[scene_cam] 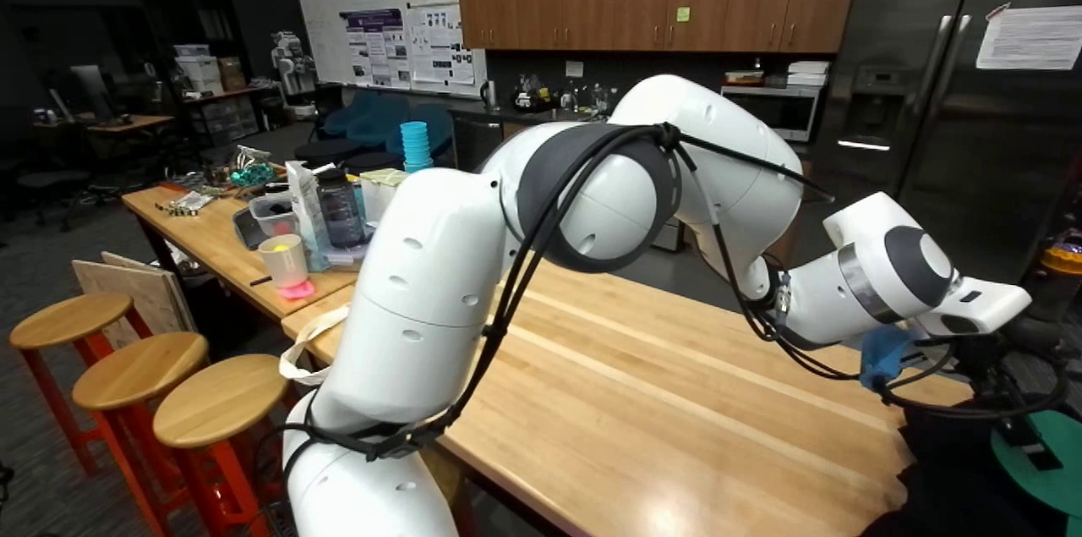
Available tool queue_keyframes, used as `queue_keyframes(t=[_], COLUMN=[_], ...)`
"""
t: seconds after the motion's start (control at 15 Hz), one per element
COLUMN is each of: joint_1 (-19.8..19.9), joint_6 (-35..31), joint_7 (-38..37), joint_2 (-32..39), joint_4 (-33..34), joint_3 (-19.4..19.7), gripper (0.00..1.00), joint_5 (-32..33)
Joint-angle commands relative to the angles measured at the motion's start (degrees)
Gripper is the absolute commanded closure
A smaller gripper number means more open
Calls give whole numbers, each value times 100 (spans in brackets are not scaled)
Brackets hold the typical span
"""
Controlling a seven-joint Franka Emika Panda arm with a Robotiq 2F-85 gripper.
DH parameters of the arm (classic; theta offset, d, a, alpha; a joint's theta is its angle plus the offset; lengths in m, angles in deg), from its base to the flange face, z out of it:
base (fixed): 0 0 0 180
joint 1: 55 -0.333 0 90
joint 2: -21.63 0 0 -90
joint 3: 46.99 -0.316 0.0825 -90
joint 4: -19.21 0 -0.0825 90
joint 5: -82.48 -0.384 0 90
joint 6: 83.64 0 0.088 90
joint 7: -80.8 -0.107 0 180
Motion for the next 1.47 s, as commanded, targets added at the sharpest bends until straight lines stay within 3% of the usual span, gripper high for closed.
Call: queue_keyframes(t=[0.0,0.2,0.73,1.0,1.07,1.2,1.27,1.33,1.4], joint_1=[237,226,1,-111,29,25,28,-46,-45], joint_6=[-349,-474,-893,-986,-979,-1037,-1014,-975,-974], joint_7=[573,1000,2041,2477,2373,2397,2440,2266,2270], joint_2=[490,721,908,913,835,802,783,852,853], joint_4=[578,897,1267,1301,1268,1254,1249,1239,1239], joint_3=[-43,-23,44,101,-85,-69,-72,-28,-28], gripper=[25,39,100,100,100,100,74,73,95], joint_5=[-393,-787,-1848,-2297,-2126,-2110,-2102,-2087,-2087])
